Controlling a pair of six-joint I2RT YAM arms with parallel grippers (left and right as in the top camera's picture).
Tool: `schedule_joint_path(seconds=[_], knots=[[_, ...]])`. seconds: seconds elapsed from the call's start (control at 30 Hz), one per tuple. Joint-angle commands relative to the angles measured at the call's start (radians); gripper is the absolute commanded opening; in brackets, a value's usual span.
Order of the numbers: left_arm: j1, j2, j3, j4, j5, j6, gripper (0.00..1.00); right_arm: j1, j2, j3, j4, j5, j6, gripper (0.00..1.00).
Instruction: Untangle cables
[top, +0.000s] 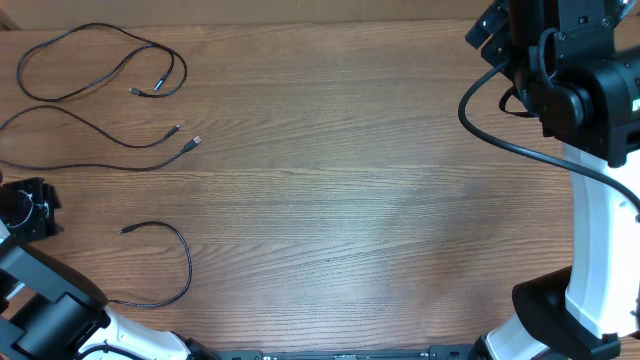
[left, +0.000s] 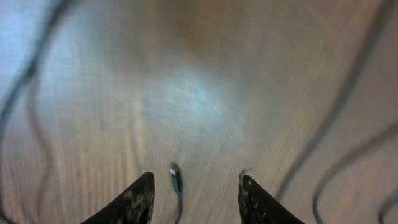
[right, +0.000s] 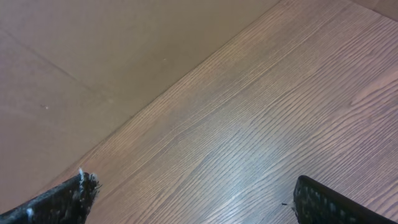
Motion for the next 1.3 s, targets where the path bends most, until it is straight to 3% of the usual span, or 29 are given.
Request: schedule_joint_path(seconds=[0.0,0.03,0.07,0.13,0.23,0.27,0.4,0.57,0.77,1.17,1.27], knots=[[-0.015,-0.003,0.024,0.016,0.167,0.243,0.45,-0.001,-0.003,-0.006,0.002,0.013,-0.009,1.00],[-0.015,-0.008,0.024,0.016,0.173,0.251,0.47,-0.001,-0.003,-0.006,0.002,0.013,-0.009,1.00],[-0.014,-0.017,0.024,0.013,0.171,0.250,0.57,-0.001,-0.003,-0.006,0.002,0.013,-0.009,1.00],[-0.001,-0.044,0.024,0.003,0.168,0.237,1.00,-0.001,-0.003,-0.006,0.002,0.013,-0.009,1.00],[0.041,-0.080,0.024,-0.027,0.118,0.175,0.99,-0.001,-0.003,-0.006,0.002,0.013,-0.009,1.00],[0.082,-0.090,0.024,-0.073,0.029,0.093,1.00,-0.001,-0.003,-0.006,0.002,0.013,-0.009,1.00],[0.149,-0.080,0.004,-0.166,-0.129,-0.006,1.00,-0.001,-0.003,-0.006,0.002,0.013,-0.009,1.00],[0.185,-0.077,-0.107,-0.235,-0.134,-0.140,1.00,-0.001,-0.003,-0.006,0.002,0.013,-0.009,1.00],[0.154,-0.077,-0.282,-0.196,-0.029,-0.078,1.00,-0.001,-0.003,-0.006,0.002,0.013,-0.009,1.00],[0.130,-0.077,-0.489,0.017,-0.043,0.161,1.00,-0.001,-0.003,-0.006,0.002,0.013,-0.009,1.00],[0.130,-0.077,-0.491,0.045,-0.048,0.161,0.84,-0.001,-0.003,-0.006,0.002,0.013,-0.009,1.00]])
